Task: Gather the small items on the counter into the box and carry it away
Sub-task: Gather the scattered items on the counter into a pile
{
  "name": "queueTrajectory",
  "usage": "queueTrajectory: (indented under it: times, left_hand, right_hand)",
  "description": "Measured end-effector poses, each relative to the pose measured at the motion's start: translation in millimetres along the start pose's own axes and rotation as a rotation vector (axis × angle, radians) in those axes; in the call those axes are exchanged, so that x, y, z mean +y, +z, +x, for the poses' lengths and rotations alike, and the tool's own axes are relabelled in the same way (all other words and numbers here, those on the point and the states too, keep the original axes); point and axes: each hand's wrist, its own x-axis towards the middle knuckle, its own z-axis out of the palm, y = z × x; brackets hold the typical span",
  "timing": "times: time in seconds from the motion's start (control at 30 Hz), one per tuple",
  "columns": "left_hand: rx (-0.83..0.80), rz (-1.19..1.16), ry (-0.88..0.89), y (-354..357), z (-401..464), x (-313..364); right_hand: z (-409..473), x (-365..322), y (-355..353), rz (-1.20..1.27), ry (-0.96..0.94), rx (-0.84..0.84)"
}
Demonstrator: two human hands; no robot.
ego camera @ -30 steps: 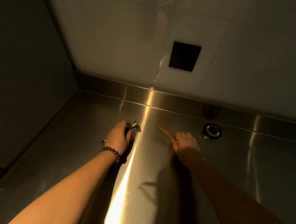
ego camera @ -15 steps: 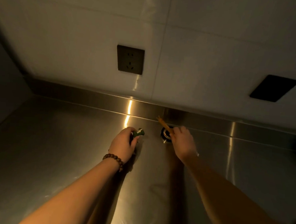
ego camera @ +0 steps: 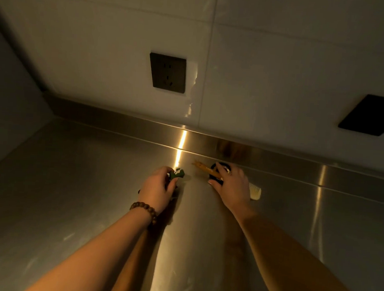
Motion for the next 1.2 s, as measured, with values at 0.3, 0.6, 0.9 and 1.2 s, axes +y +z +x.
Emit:
queueTrajectory:
  times: [0.3,0.6,0.9,1.2]
  left_hand:
    - [0.041,0.023,-0.03,-25,-47,13]
    - [0.009,-0.004,0.105,-54,-115,42]
    - [-0.178,-0.092,0.317,-19,-204,92]
    - [-0.478,-0.203,0.439,54,-312,165]
  right_hand:
    - [-43,-8,-12,0.017,-0.079,0.029]
    - [-160,5,-43,0.153,0.044,0.097]
    - [-323,30,-59,0.174,0.276,0.267]
    - [-490,86,-80,0.03,0.554,0.304]
